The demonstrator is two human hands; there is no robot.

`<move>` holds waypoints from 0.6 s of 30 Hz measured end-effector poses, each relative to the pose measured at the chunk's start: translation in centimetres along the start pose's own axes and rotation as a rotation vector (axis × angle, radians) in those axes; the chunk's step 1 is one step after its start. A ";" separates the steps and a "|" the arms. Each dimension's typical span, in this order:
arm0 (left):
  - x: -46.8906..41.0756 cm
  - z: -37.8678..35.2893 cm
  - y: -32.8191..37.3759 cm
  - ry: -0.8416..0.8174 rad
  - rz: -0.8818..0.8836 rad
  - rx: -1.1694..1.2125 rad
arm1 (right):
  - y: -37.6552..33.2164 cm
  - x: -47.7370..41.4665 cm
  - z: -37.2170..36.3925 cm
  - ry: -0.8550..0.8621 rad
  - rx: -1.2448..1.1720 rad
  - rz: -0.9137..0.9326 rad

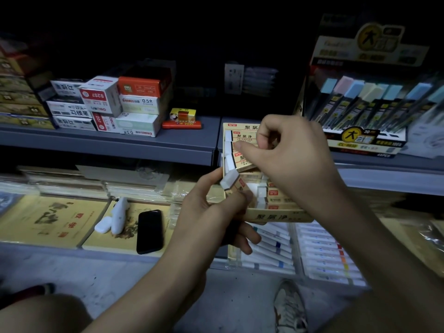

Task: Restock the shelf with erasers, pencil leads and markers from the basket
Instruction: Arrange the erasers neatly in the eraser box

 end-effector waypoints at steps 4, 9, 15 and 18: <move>-0.1 -0.1 0.0 -0.004 -0.003 0.000 | -0.2 0.0 -0.3 -0.011 0.036 0.020; 0.1 -0.2 0.2 -0.020 -0.003 0.008 | -0.4 -0.2 0.6 -0.095 -0.024 -0.021; 0.0 -0.1 0.2 -0.034 0.002 0.006 | 1.0 -0.8 3.7 -0.439 -0.193 -0.035; 0.1 -0.1 0.2 -0.034 -0.004 -0.002 | 0.8 -0.4 3.7 -0.480 -0.209 -0.016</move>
Point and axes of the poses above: each hand's wrist, its own x-axis away from the middle knuckle, its own z-axis out of the back of the hand, y = z × x, the point moved 2 cm from there along -x, towards the middle knuckle, and after that the axes turned 7 degrees about z, right-handed, at the moved point
